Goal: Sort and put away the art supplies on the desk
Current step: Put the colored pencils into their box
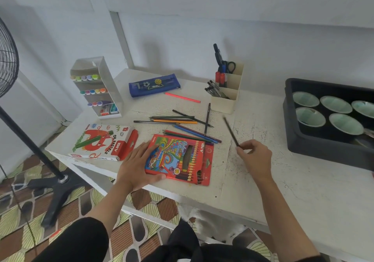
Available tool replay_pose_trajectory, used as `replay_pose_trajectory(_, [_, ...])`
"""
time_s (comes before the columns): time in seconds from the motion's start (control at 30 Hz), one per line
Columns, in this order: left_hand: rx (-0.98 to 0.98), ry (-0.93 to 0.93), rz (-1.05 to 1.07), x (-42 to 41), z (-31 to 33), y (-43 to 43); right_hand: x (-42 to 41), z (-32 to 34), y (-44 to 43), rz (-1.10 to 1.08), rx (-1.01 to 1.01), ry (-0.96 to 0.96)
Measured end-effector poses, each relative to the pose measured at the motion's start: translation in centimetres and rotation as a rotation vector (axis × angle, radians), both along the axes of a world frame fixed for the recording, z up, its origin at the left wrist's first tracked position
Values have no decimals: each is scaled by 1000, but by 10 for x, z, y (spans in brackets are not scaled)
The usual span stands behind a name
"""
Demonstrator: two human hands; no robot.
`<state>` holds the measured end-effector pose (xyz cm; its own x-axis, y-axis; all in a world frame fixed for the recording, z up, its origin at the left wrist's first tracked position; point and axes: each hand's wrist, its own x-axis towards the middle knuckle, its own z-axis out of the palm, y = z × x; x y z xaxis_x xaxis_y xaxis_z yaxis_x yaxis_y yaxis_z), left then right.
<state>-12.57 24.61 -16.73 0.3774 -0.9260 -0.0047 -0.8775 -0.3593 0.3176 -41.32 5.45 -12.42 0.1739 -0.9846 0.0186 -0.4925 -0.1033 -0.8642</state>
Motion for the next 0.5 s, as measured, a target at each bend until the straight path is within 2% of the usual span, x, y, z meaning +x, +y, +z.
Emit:
replay_pose_trajectory(0.1, [-12,10,3,-1,1,0,-3,16,3,-44,164,-304])
replay_pose_trajectory(0.3, [-10,3,5,-2,2,0,-8,22,3,-138,401,-684])
replay_pose_trajectory(0.5, [-4,1,2,-1,1,-1,-10,13,4,-241,309,-731])
